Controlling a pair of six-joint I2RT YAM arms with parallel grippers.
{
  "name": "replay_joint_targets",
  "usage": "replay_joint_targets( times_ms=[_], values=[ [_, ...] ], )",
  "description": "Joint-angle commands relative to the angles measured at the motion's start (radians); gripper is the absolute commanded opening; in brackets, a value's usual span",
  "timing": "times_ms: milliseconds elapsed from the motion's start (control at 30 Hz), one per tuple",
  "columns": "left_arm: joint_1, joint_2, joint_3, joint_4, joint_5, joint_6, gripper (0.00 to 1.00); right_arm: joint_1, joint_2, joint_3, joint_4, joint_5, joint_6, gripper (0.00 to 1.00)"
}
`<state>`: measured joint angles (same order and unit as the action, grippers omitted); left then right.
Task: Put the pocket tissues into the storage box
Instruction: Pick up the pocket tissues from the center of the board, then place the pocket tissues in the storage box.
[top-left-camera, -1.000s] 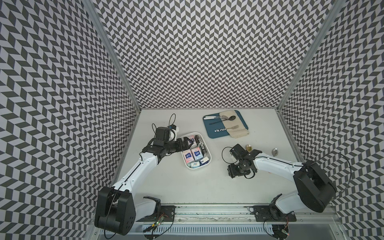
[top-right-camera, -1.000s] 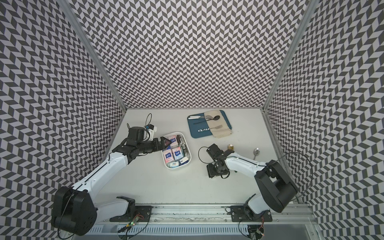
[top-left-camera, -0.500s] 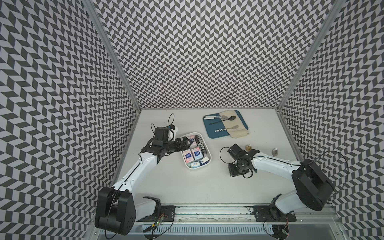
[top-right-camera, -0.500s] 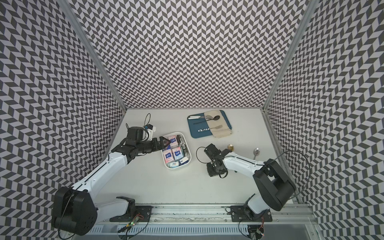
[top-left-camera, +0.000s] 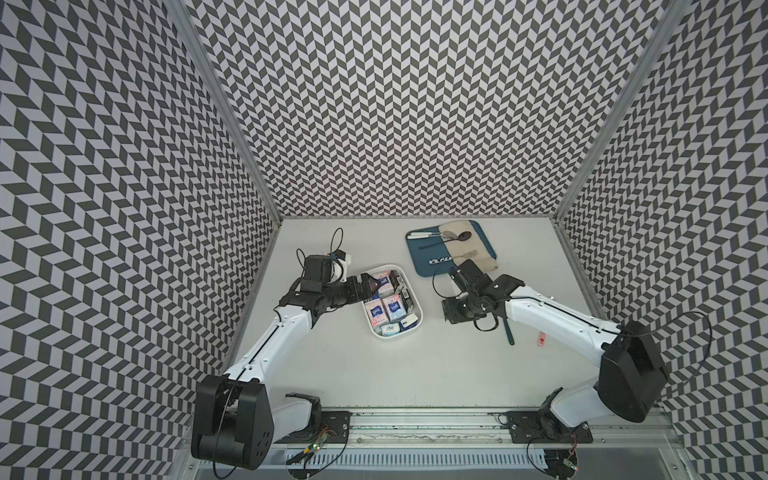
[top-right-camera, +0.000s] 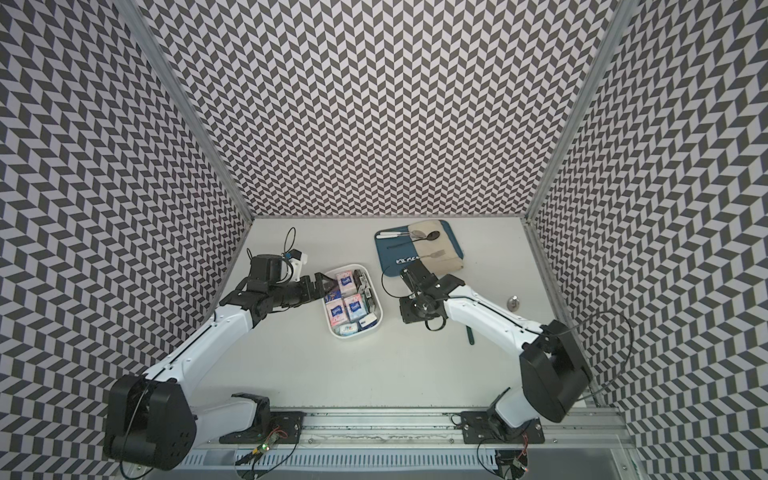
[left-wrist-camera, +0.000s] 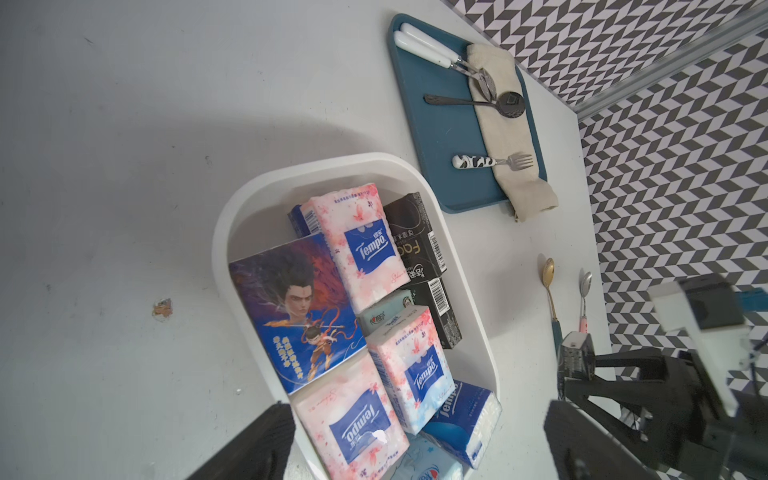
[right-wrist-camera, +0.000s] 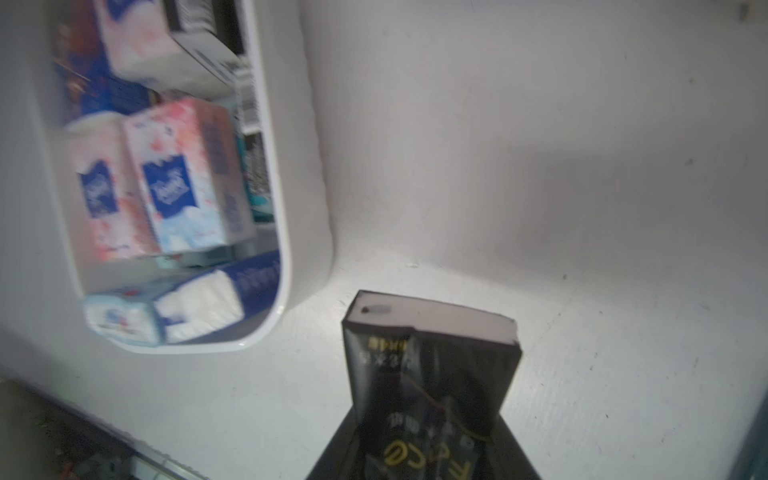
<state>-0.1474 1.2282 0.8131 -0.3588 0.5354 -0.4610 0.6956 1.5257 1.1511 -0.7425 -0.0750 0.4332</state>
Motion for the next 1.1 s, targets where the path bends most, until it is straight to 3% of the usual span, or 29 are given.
replay_joint_targets(
  times_ms=[0,267,667,1067],
  values=[
    [0.041,-0.020,-0.024,0.020,0.056,0.009,1.00,0.032,0.063,0.065,0.070,-0.096,-0.014,0.39],
    [0.126,-0.030,-0.043,-0.006,0.091,0.040,1.00,0.104,0.278,0.279,0.029,-0.011,-0.051,0.38],
    [0.141,-0.023,-0.075,0.027,0.111,0.023,1.00,0.129,0.474,0.537,-0.115,0.066,-0.075,0.38],
    [0.140,-0.026,-0.139,0.118,0.139,-0.051,1.00,0.163,0.549,0.594,-0.191,0.092,-0.048,0.39]
  ],
)
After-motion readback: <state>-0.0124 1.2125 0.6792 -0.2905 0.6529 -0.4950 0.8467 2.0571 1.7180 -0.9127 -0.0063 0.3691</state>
